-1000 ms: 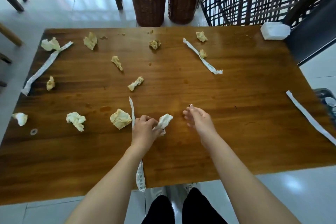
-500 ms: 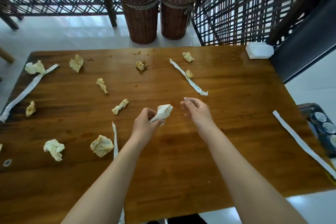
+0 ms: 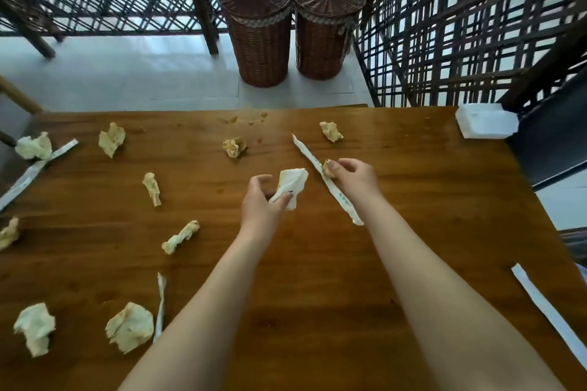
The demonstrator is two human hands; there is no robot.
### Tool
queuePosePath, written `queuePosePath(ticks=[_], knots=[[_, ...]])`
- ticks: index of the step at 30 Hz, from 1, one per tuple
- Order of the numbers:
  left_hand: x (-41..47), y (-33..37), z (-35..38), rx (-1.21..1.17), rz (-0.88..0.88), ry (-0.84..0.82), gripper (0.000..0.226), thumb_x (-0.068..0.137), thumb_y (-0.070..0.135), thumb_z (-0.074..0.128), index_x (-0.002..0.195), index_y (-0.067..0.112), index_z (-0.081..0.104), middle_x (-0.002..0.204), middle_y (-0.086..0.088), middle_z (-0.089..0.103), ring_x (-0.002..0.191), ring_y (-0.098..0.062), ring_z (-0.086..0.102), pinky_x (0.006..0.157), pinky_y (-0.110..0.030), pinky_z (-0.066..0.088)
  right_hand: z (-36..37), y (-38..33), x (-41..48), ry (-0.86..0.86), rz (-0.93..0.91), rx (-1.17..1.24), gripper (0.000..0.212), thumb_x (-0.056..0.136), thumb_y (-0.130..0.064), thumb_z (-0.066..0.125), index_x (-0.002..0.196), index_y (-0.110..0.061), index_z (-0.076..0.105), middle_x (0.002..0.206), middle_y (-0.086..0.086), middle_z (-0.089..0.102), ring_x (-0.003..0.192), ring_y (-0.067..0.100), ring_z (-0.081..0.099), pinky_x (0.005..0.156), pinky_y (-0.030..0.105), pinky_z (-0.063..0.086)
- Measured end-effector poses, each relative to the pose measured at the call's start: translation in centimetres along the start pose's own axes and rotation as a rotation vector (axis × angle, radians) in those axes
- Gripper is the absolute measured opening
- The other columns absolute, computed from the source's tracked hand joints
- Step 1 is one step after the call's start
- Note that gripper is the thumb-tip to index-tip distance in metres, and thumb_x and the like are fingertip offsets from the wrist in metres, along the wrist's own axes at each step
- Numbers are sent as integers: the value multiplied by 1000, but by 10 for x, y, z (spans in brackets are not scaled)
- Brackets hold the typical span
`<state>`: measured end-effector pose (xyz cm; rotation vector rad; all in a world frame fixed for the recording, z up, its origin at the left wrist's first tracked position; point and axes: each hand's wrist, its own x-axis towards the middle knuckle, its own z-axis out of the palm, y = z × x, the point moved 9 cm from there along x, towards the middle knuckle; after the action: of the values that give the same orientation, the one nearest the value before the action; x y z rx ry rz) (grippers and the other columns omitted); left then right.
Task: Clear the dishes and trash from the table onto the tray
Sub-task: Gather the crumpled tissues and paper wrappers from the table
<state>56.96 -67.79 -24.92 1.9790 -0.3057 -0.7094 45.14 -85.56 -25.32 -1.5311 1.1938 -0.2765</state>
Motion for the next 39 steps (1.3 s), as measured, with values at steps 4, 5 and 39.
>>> queuePosePath(ticks=[4, 5, 39], knots=[[29, 1, 11, -11, -5, -1, 46, 88, 25, 68, 129, 18, 47, 107, 5, 57, 96, -14, 58, 69, -22, 46, 6, 14, 36, -14, 20, -131, 59, 88, -37, 66, 139, -13, 48, 143, 5, 45, 130, 23, 44, 101, 35, 39], [38, 1, 15, -10, 2, -15, 43, 89, 25, 67, 127, 18, 48, 106, 6, 56, 96, -14, 58, 73, -24, 48, 7, 15, 45, 1, 2, -192, 60, 87, -38, 67, 139, -15, 48, 145, 4, 42, 133, 23, 39, 104, 37, 37], [116, -28, -15, -38, -129, 237, 46, 89, 41, 63, 125, 12, 62, 119, -4, 63, 114, -23, 53, 96, -41, 47, 3, 20, 88, 121, 129, 305, 33, 83, -19, 72, 115, -16, 66, 106, -5, 62, 108, 14, 51, 98, 32, 36]])
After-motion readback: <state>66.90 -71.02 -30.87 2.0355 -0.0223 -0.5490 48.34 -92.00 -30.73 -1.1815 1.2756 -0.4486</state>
